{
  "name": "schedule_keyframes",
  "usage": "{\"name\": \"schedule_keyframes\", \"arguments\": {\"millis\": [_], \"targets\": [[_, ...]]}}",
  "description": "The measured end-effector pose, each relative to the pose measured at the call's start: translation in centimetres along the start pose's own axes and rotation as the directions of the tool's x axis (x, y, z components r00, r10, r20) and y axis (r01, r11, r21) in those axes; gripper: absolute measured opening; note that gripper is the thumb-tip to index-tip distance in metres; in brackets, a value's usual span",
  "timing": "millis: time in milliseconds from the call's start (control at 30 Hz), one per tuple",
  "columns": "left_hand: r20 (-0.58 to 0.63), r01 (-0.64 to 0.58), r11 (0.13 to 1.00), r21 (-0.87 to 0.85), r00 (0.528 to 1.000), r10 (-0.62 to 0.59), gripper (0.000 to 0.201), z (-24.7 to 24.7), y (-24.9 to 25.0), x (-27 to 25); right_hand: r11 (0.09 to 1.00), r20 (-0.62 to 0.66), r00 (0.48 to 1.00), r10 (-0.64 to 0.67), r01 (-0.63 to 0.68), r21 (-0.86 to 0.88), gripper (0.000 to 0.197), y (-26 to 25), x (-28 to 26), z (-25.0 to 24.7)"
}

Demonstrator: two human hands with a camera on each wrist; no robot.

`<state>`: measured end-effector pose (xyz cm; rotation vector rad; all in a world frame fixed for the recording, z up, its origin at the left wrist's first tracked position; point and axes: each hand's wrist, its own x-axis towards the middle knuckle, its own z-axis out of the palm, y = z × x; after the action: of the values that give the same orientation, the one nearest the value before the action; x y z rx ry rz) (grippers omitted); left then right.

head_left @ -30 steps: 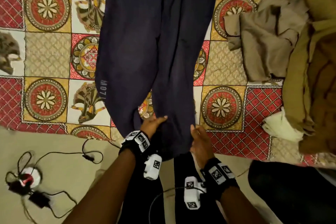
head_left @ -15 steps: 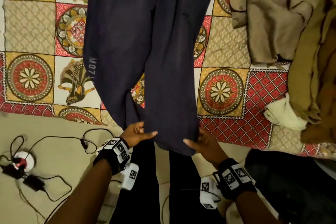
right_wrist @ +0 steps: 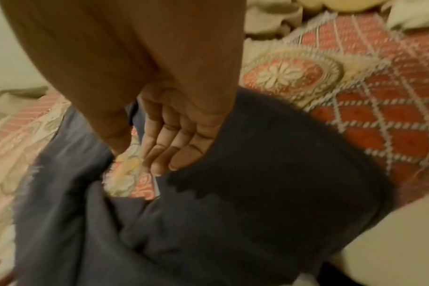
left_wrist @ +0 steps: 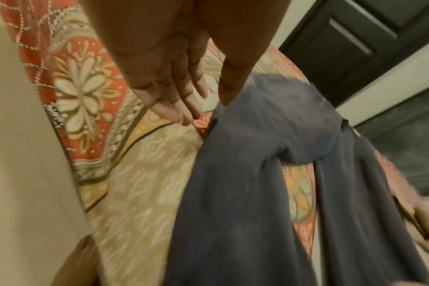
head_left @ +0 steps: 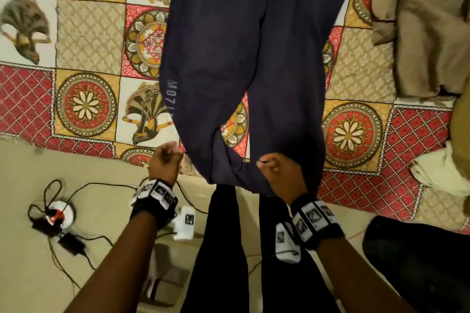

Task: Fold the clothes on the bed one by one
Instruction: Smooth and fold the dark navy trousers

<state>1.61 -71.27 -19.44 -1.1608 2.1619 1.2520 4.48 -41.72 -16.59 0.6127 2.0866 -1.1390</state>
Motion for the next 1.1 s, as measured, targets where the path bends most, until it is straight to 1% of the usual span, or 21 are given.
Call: {"name": "schedule_keyframes", "arguments": {"millis": [100,200,267,333,400,433,500,533,567,600,633,667,700,733,767,833,867,967,1000,1033,1100], "targets": [[-0.042,-0.036,0.985,-0.167,0.999,0.029,0.036,0.4,3.7,3.9,0.985,0.092,0.994,0.058,-0.072,0.159,0.026,-4.8,3.6,4.0],[0.076,-0.014,0.963,-0.270,0.996,0.035,0.038,1.0,6.9,6.8,0.948,0.004,0.991,0.134,-0.129,0.291,0.045,-8.2,6.7,7.7],[0.229,0.003,0.958,-0.285,0.971,0.065,0.028,0.8,8.4,7.6,0.920,-0.085,0.980,0.179,-0.136,0.368,0.039,-10.4,7.8,9.2],[0.389,0.079,0.948,-0.309,0.920,0.050,0.012,0.3,9.7,7.3,0.877,-0.202,0.962,0.182,-0.066,0.476,0.027,-12.0,7.9,9.6],[0.442,0.084,0.946,-0.314,0.895,0.067,0.011,-0.7,10.6,7.0,0.827,-0.278,0.947,0.161,0.024,0.562,0.017,-12.9,7.0,9.0],[0.445,0.067,0.942,-0.328,0.891,0.091,0.012,-1.5,11.2,7.0,0.805,-0.293,0.946,0.137,0.066,0.589,0.018,-13.1,6.1,8.5],[0.468,0.052,0.919,-0.390,0.871,0.149,0.014,-2.9,12.3,6.8,0.737,-0.279,0.954,0.106,0.114,0.667,0.020,-13.2,4.3,7.4],[0.483,0.042,0.900,-0.434,0.854,0.193,0.019,-3.4,12.9,6.5,0.688,-0.230,0.969,0.087,0.108,0.717,0.015,-13.4,3.3,6.7],[0.497,0.034,0.874,-0.485,0.833,0.244,0.025,-3.5,13.5,6.2,0.635,-0.159,0.986,0.058,0.087,0.768,0.010,-13.5,2.5,6.3],[0.515,0.024,0.853,-0.522,0.805,0.293,0.031,-3.5,14.2,5.7,0.586,-0.070,0.997,0.025,0.042,0.809,0.014,-13.5,1.6,5.9],[0.541,0.025,0.843,-0.537,0.777,0.322,0.037,-3.5,14.6,5.2,0.549,0.037,0.999,0.000,-0.031,0.835,0.025,-13.5,0.8,5.9],[0.576,0.025,0.851,-0.525,0.746,0.333,0.043,-3.4,15.1,4.7,0.548,0.136,0.991,-0.011,-0.108,0.830,0.035,-13.5,0.0,5.9],[0.617,0.022,0.869,-0.495,0.713,0.333,0.049,-3.4,15.2,4.3,0.586,0.217,0.976,-0.018,-0.165,0.794,0.041,-13.2,-0.6,6.1],[0.660,0.001,0.896,-0.445,0.676,0.327,0.056,-3.5,15.0,4.2,0.657,0.270,0.963,-0.013,-0.195,0.728,0.042,-12.7,-1.3,6.2],[0.702,-0.021,0.924,-0.381,0.644,0.304,0.060,-3.8,14.7,4.1,0.721,0.300,0.954,-0.006,-0.204,0.663,0.041,-12.3,-1.9,6.1],[0.767,-0.028,0.976,-0.215,0.614,0.187,0.062,-4.8,13.9,4.2,0.772,0.316,0.949,-0.004,-0.198,0.604,0.036,-11.5,-2.9,5.6],[0.803,-0.030,0.991,-0.130,0.583,0.123,0.059,-5.5,13.2,4.3,0.767,0.311,0.950,-0.018,-0.187,0.614,0.031,-11.2,-3.3,5.3],[0.916,-0.070,0.994,0.090,0.397,-0.055,0.041,-7.2,10.2,4.2,0.680,0.280,0.958,-0.052,-0.171,0.713,0.028,-10.6,-4.5,4.3],[0.924,-0.045,0.993,0.112,0.372,-0.087,0.041,-7.7,8.9,3.9,0.659,0.276,0.959,-0.064,-0.167,0.734,0.032,-10.2,-4.8,4.3],[0.917,0.000,0.996,0.088,0.390,-0.081,0.046,-8.2,7.8,3.6,0.648,0.278,0.957,-0.077,-0.163,0.744,0.037,-9.9,-5.0,4.3],[0.862,0.079,0.996,-0.037,0.506,-0.008,0.057,-9.0,6.1,2.7,0.652,0.300,0.949,-0.101,-0.165,0.740,0.043,-9.2,-5.5,4.7]]}}
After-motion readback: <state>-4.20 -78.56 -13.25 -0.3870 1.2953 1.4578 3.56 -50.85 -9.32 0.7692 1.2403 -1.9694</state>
